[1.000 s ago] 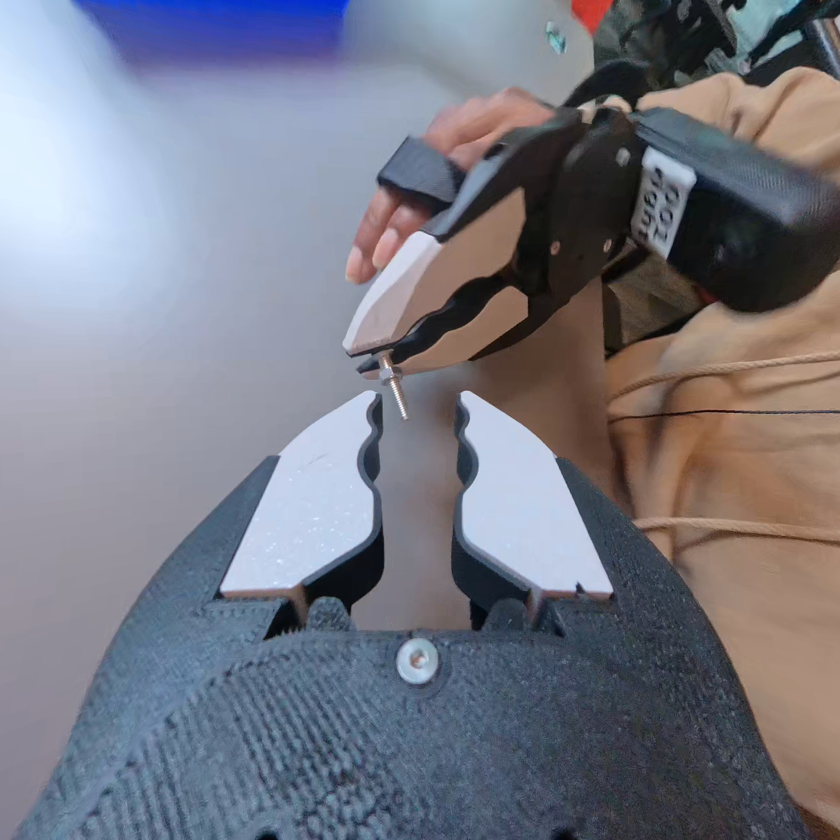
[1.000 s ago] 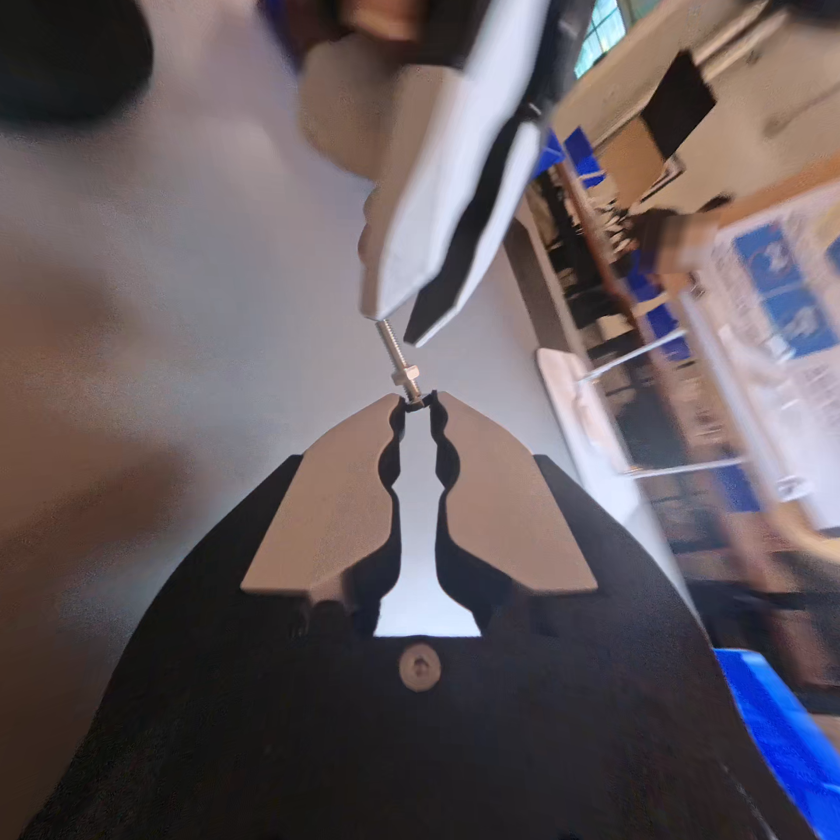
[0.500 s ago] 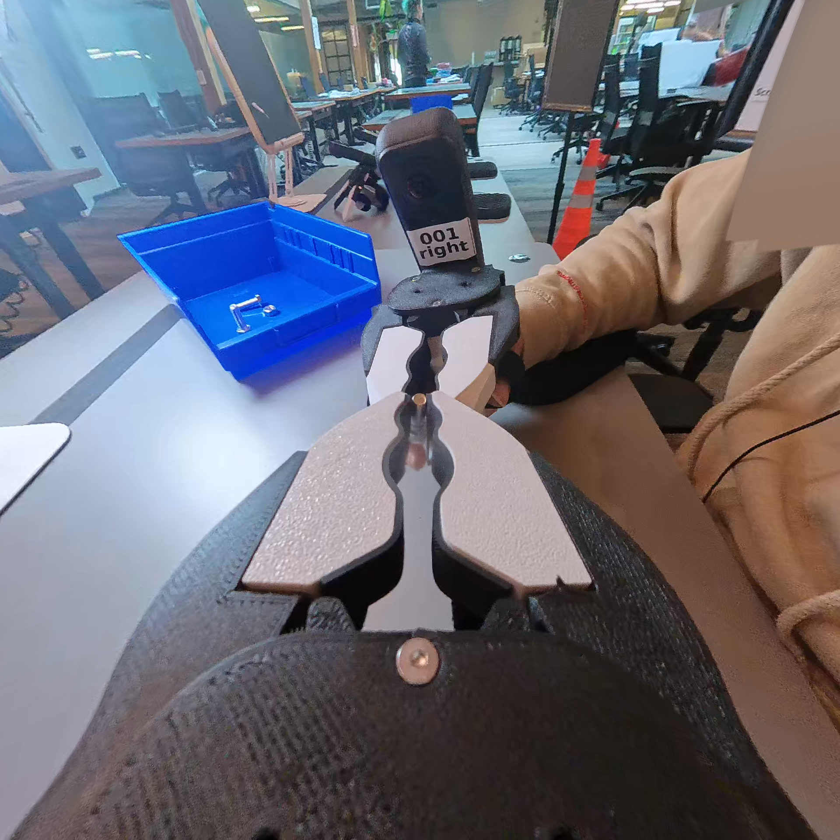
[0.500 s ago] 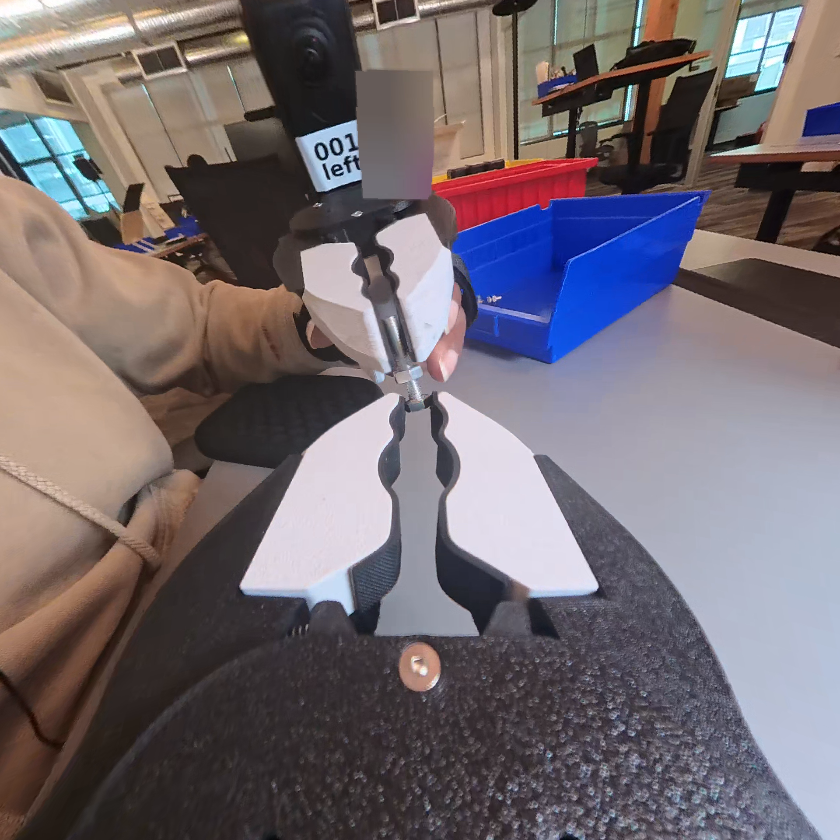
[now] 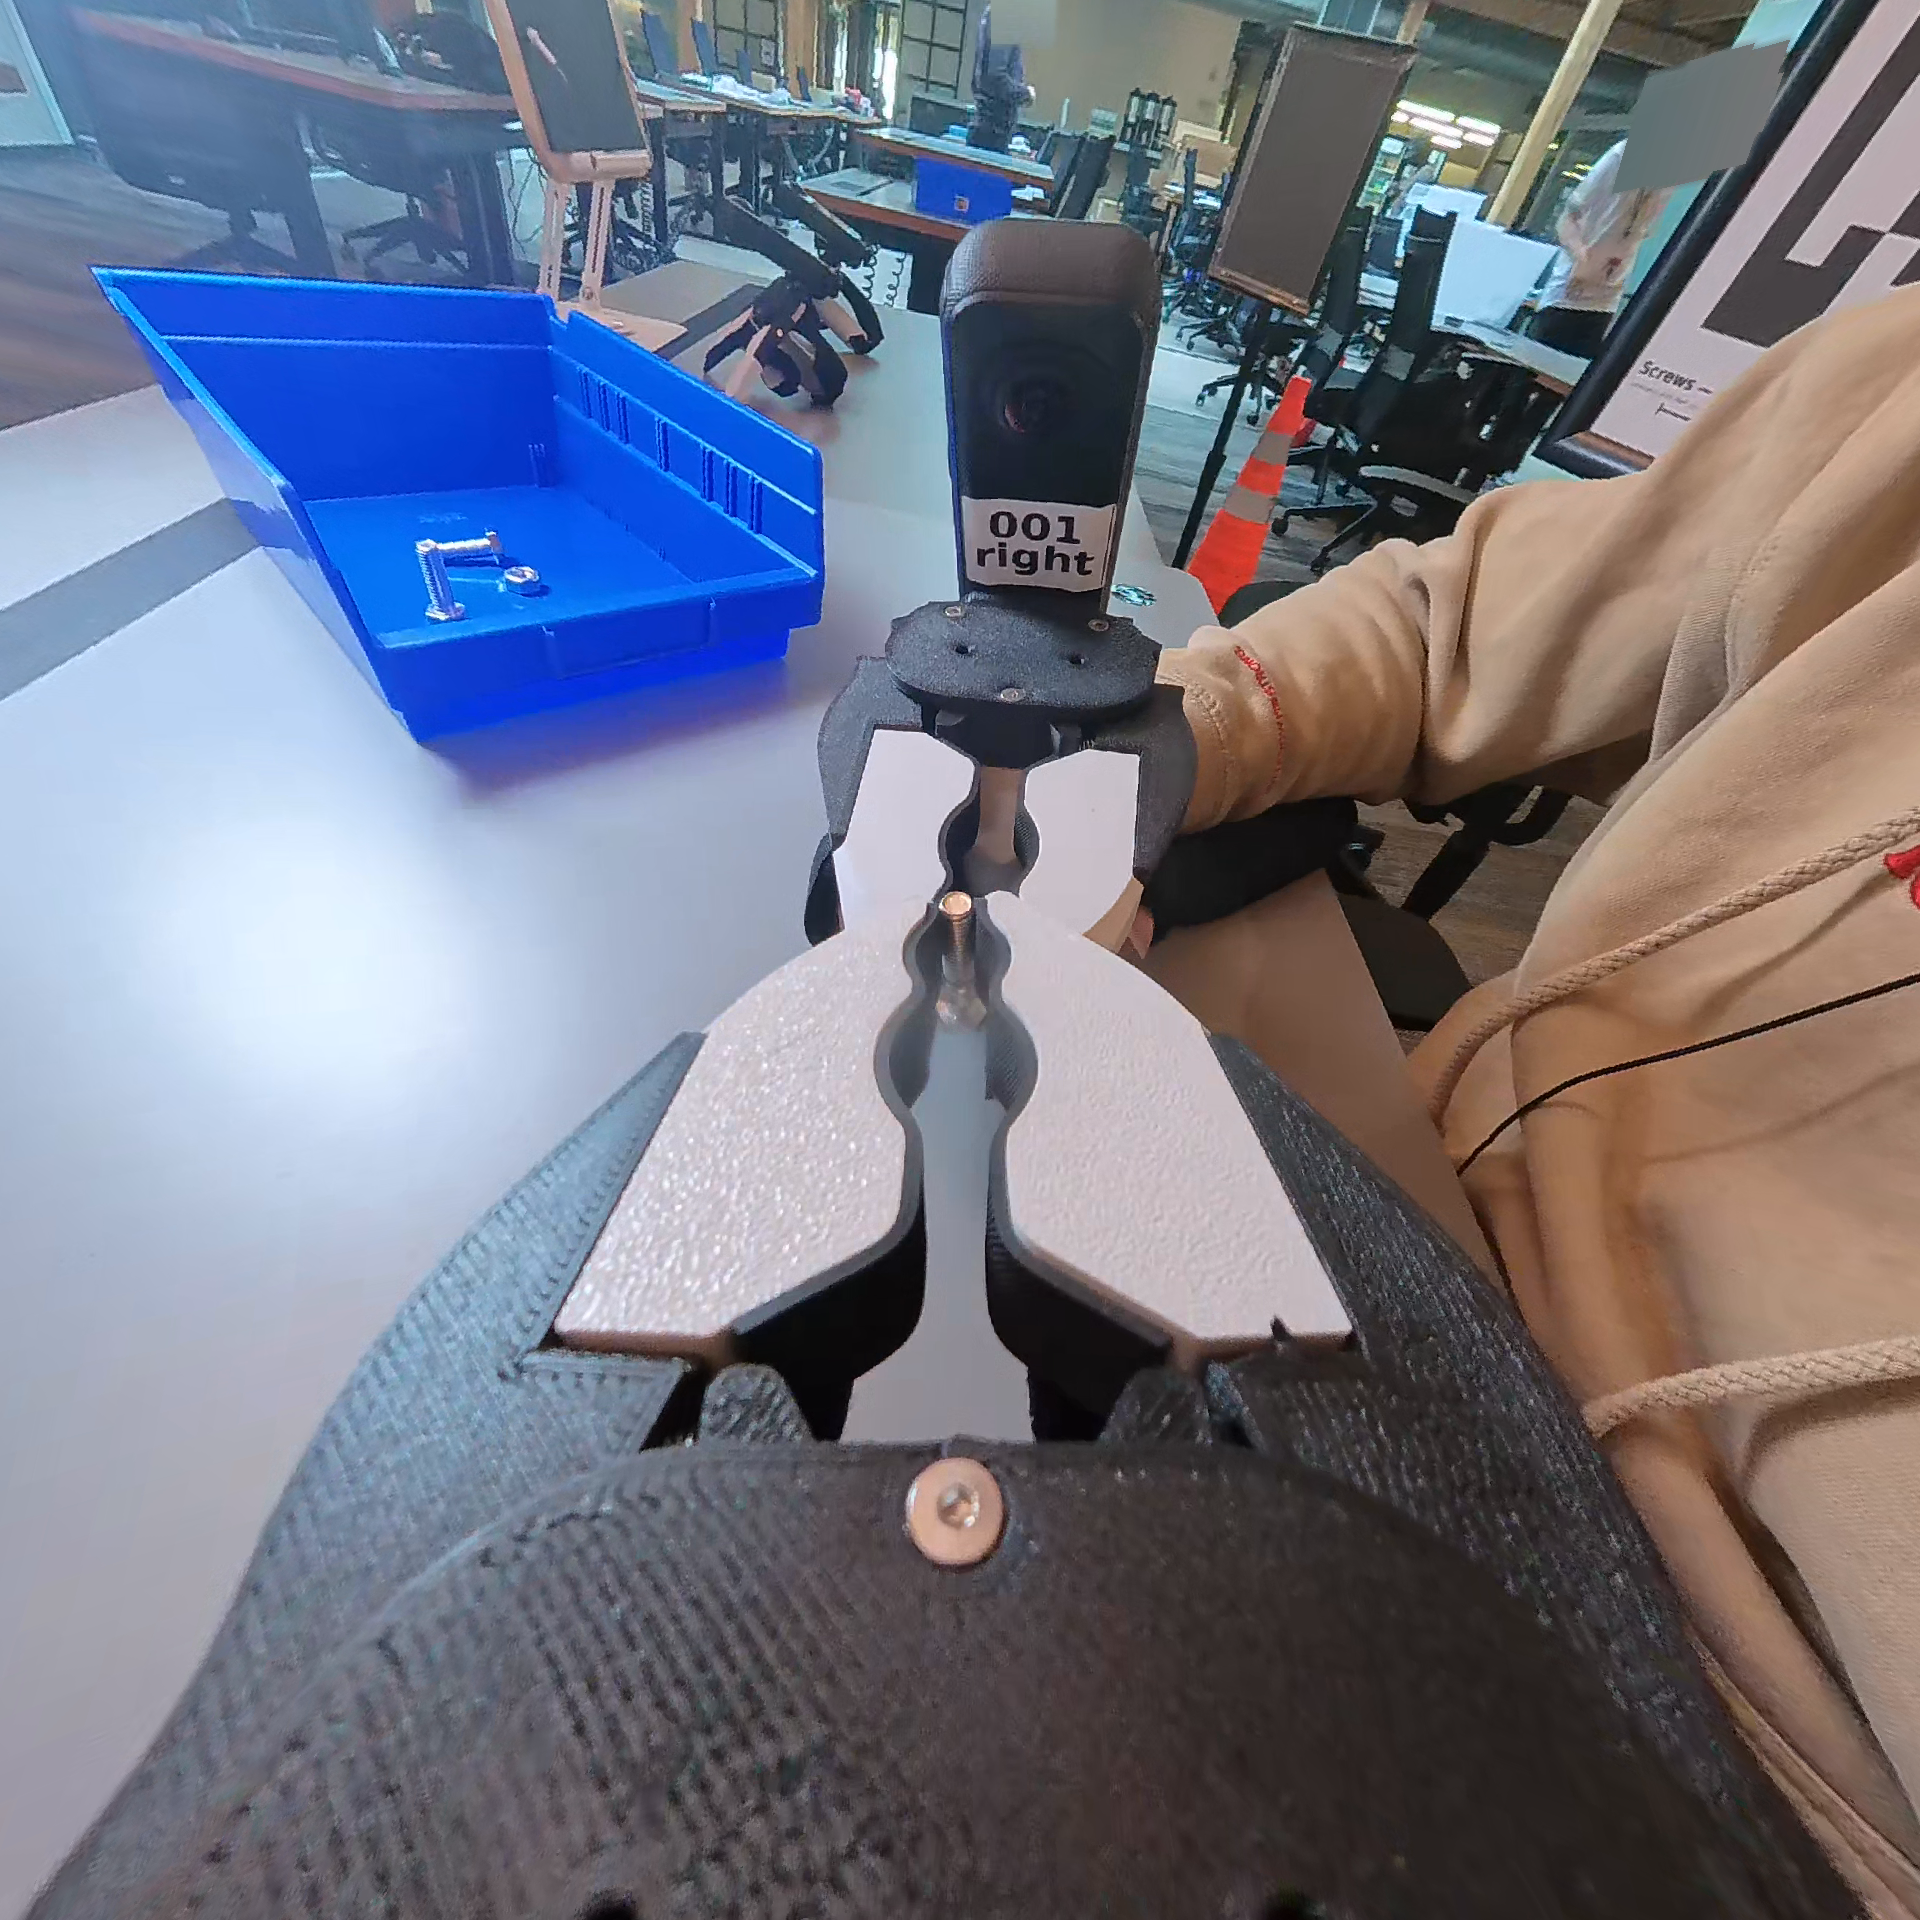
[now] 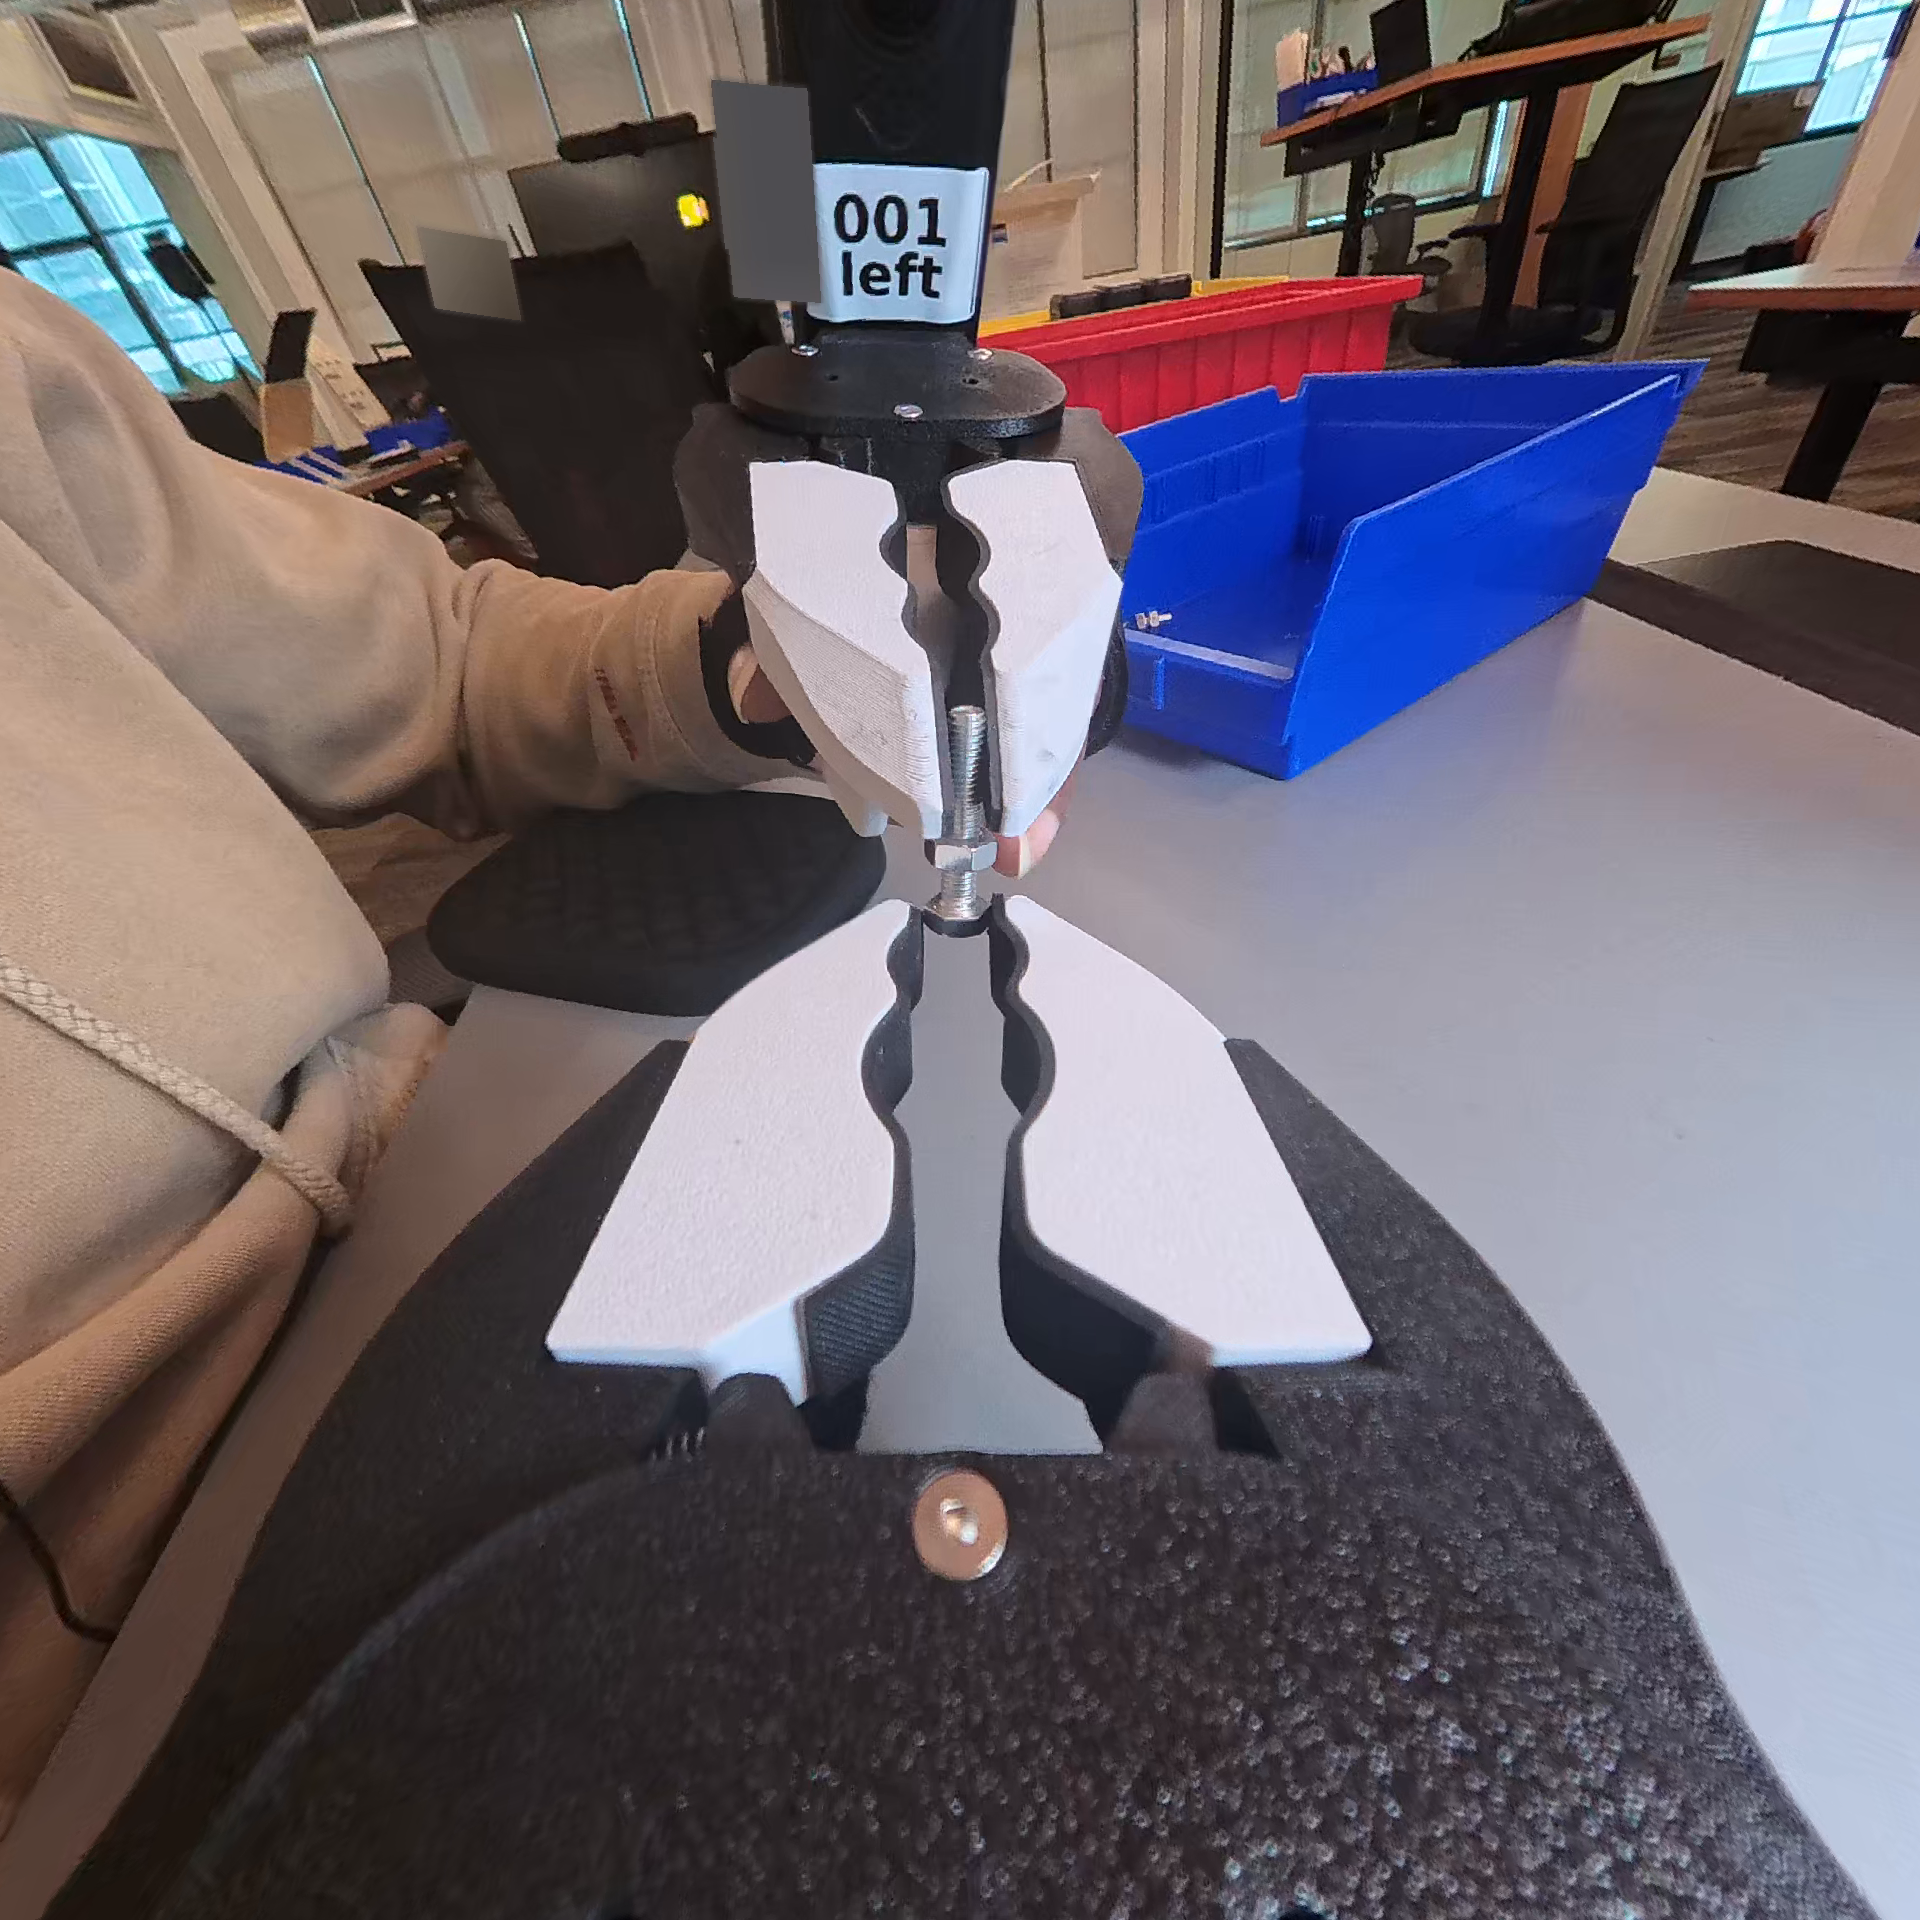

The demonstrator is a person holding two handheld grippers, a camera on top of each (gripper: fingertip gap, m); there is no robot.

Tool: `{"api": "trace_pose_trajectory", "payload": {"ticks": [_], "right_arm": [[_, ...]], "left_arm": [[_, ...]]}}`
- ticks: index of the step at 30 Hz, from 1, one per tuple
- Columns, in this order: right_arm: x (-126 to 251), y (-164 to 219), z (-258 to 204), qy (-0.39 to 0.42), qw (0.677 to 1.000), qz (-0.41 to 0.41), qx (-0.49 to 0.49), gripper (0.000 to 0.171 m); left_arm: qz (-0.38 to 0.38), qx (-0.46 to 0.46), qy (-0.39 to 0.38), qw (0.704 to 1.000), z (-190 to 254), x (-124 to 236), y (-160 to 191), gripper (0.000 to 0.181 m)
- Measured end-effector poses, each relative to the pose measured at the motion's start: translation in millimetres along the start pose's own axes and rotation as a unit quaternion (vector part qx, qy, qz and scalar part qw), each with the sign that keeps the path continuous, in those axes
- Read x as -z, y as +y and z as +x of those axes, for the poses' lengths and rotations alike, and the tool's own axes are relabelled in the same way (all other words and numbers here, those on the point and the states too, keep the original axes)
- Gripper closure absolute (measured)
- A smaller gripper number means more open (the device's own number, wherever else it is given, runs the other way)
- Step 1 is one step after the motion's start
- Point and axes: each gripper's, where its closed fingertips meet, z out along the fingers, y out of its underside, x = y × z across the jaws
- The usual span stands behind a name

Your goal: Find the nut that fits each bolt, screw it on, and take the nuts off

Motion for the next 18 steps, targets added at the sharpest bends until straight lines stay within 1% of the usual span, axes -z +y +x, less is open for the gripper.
{"api": "trace_pose_trajectory", "payload": {"ticks": [6,12,15,18], "right_arm": [[0.3,-2.5,2.3,0.005,1.0,0.009,-0.012,0.156],[2.4,-11.2,14.6,0.067,0.998,0.021,0.003,0.155],[2.0,-15.9,17.8,0.097,0.995,0.022,0.02,0.156],[1.4,-18.7,19.6,0.11,0.993,0.026,0.016,0.159]], "left_arm": [[0.006,-0.016,-0.027,0.999,-3.1,-0.7,-2.2,0.176],[0.038,-0.009,-0.1,0.994,-14.0,-1.5,-12.2,0.176],[0.054,-0.007,-0.118,0.991,-15.9,-0.3,-17.4,0.176],[0.063,-0.007,-0.124,0.99,-16.1,0.8,-20.5,0.176]]}}
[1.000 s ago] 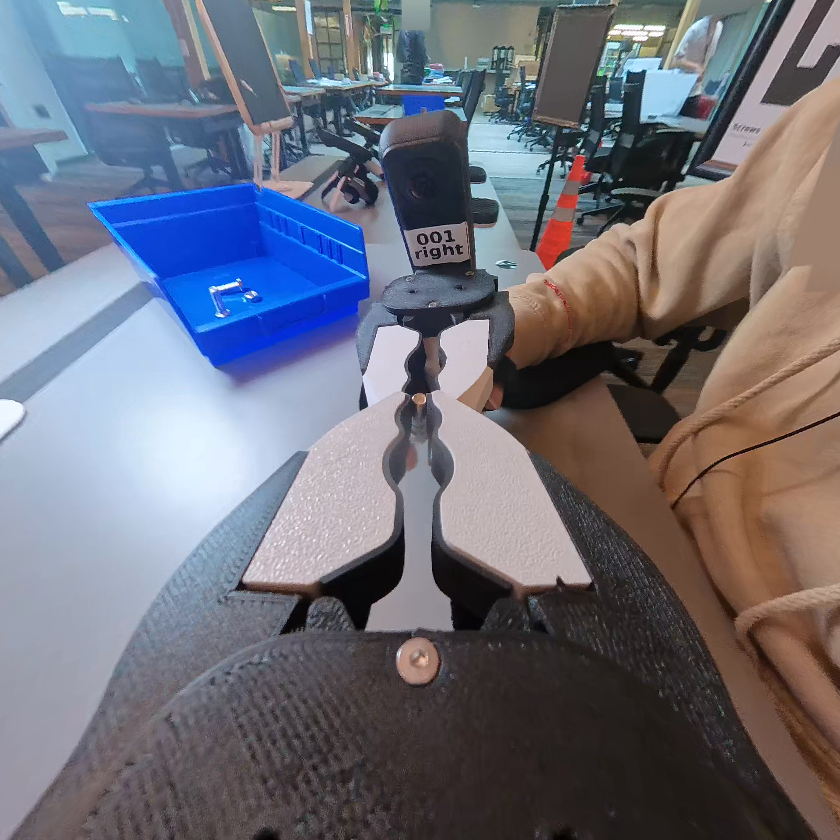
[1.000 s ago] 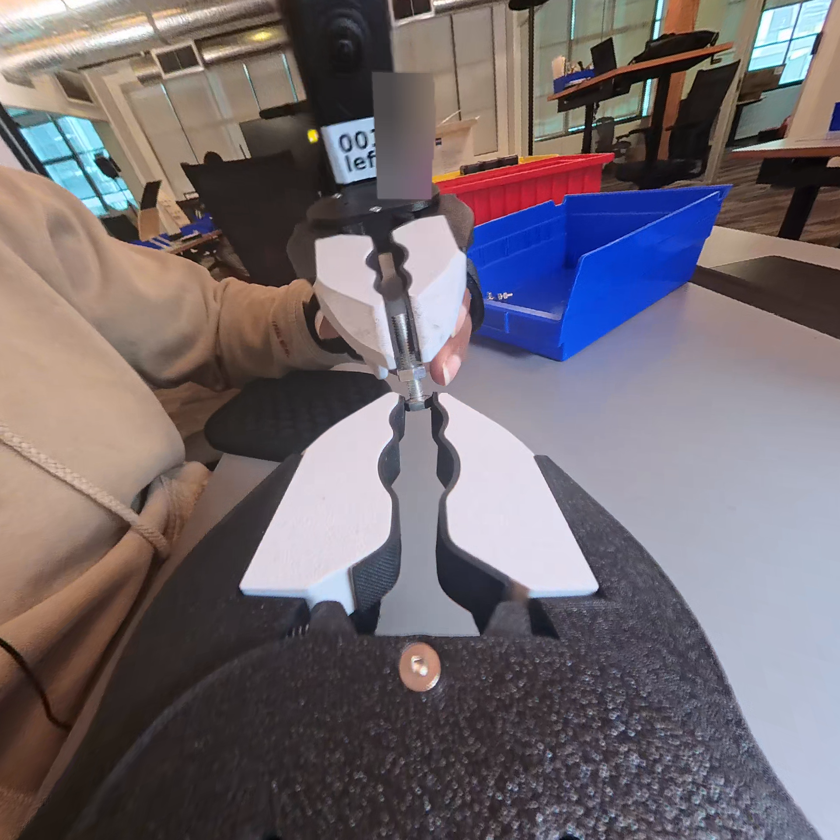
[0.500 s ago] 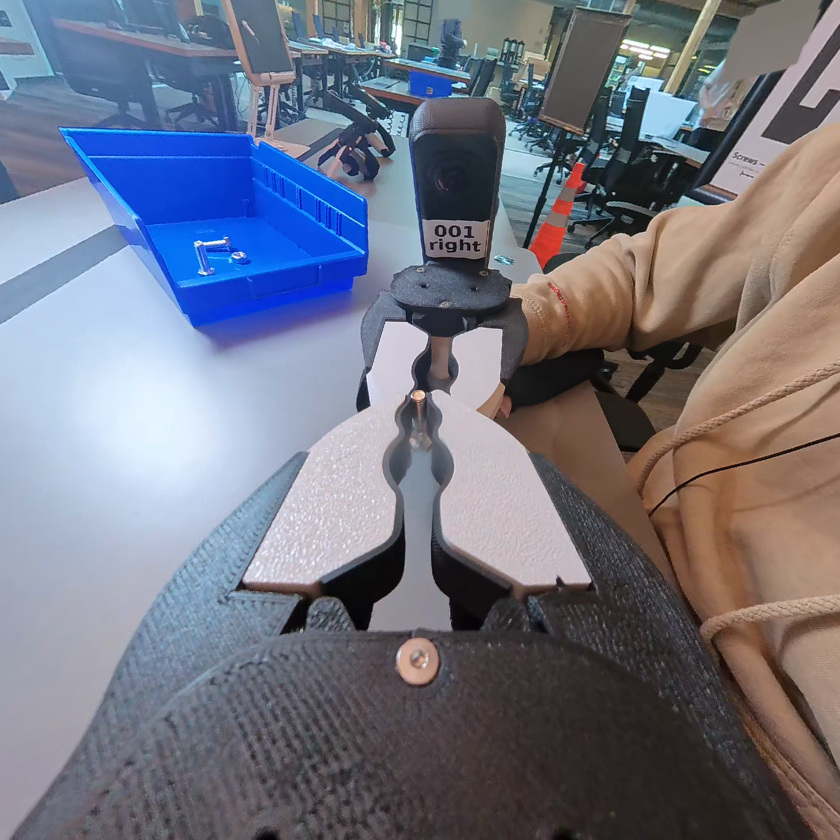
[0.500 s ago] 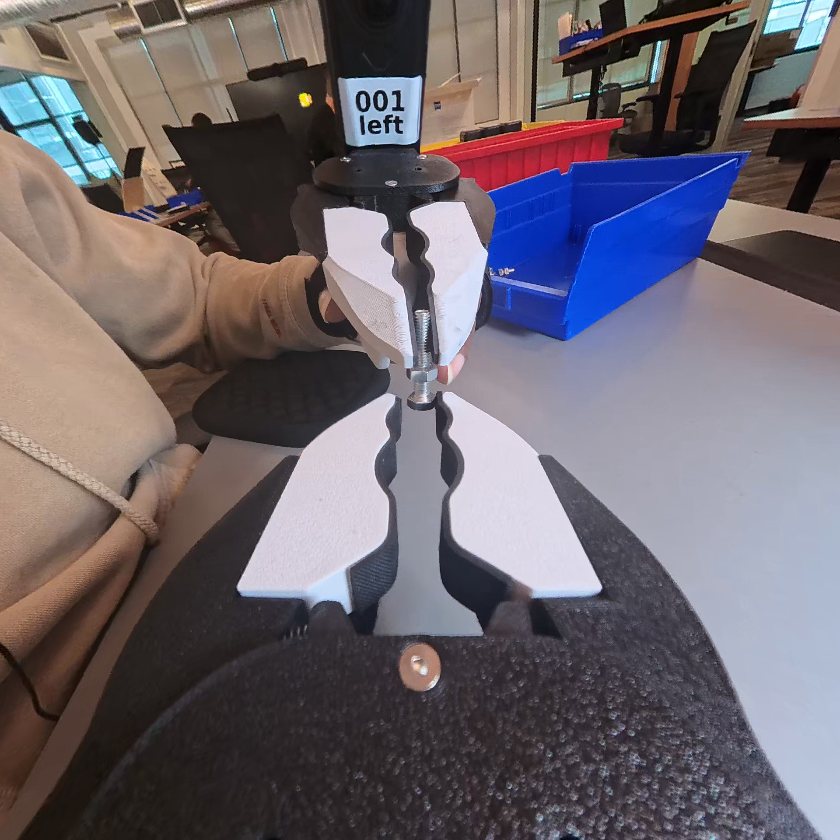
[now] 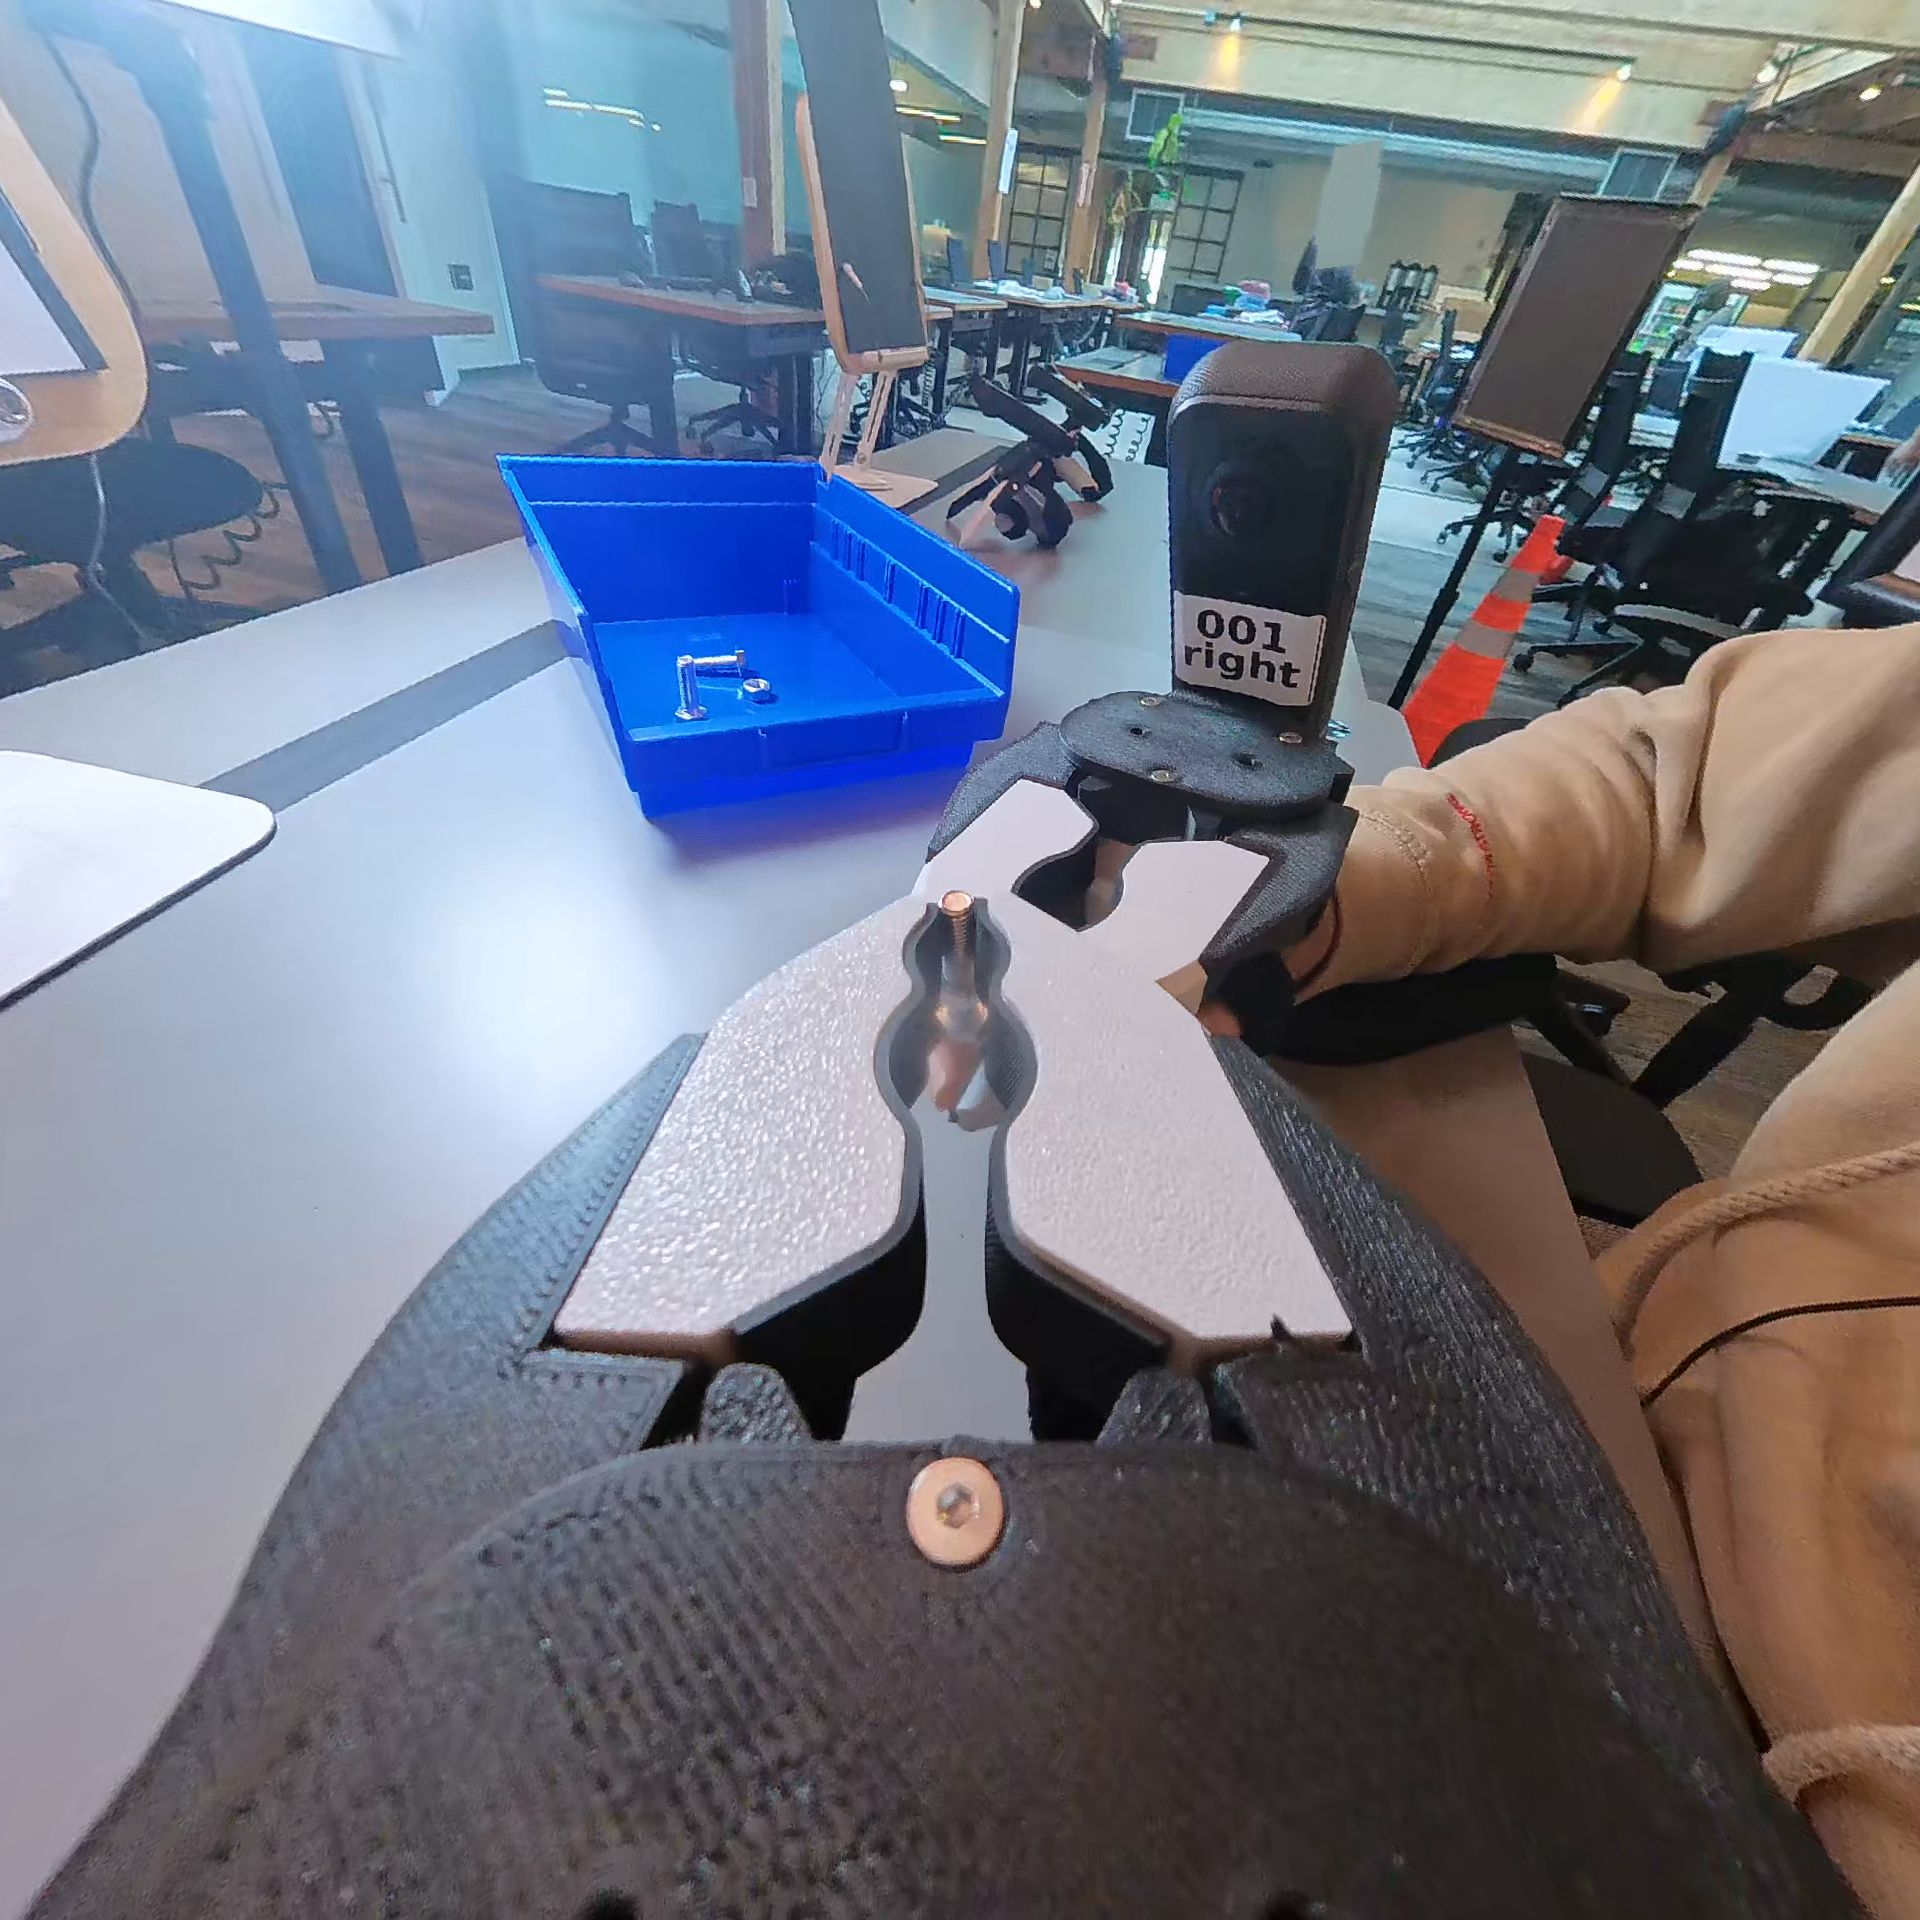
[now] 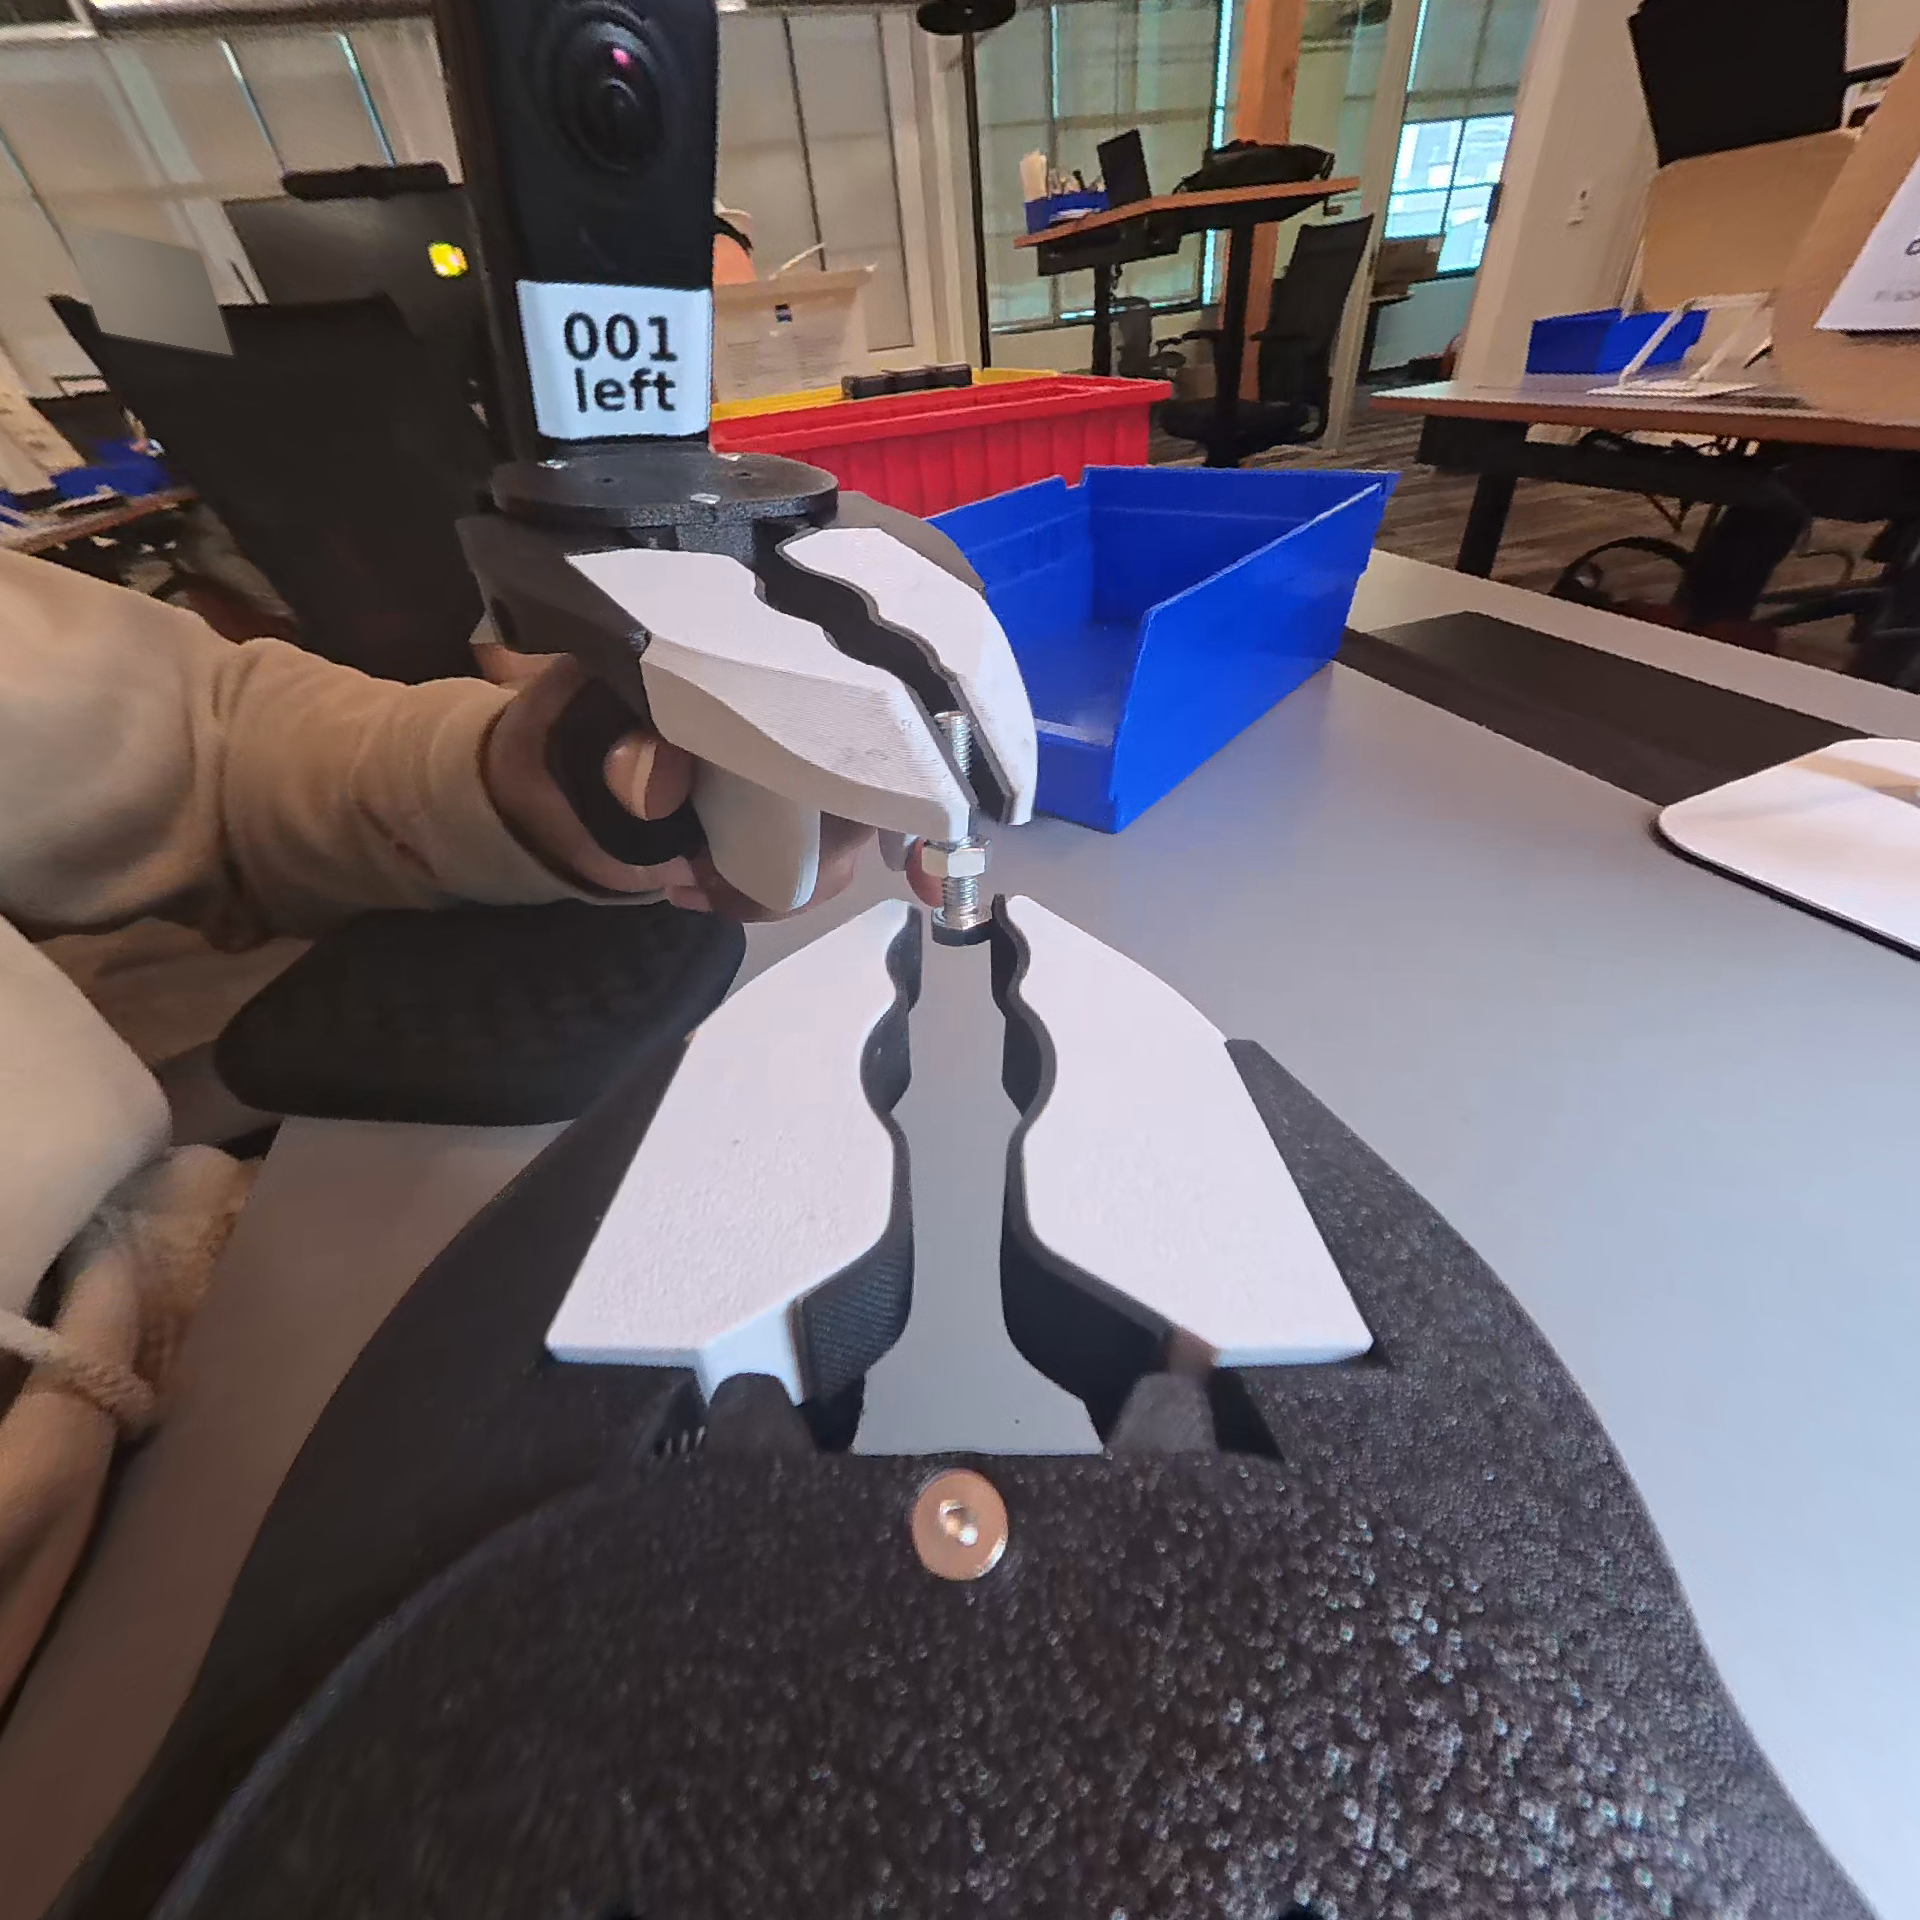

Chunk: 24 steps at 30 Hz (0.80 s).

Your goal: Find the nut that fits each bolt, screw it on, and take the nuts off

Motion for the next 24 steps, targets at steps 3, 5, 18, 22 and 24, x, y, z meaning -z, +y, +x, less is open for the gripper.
{"api": "trace_pose_trajectory", "payload": {"ticks": [3,5,18,22,24], "right_arm": [[-0.1,0.1,1.1,0.007,1.0,-0.002,0.005,0.161],[0.1,0.6,0.4,0.006,1.0,-0.006,0.007,0.161],[7.8,-9.7,-17.8,-0.085,0.995,0.034,-0.036,0.161],[8.2,-9.4,-19.5,-0.099,0.993,0.037,-0.043,0.161],[8.9,-8.7,-14.4,-0.093,0.994,0.037,-0.049,0.161]], "left_arm": [[0.0,-0.007,-0.006,1.0,0.1,-0.3,-0.2,0.176],[-0.001,-0.008,-0.005,1.0,0.9,-0.8,-0.1,0.176],[0.029,-0.053,0.038,0.997,15.6,6.2,-4.2,0.149],[0.031,-0.03,0.064,0.997,20.0,4.4,-0.8,0.148],[0.03,-0.02,0.082,0.996,24.6,4.6,0.1,0.152]]}}
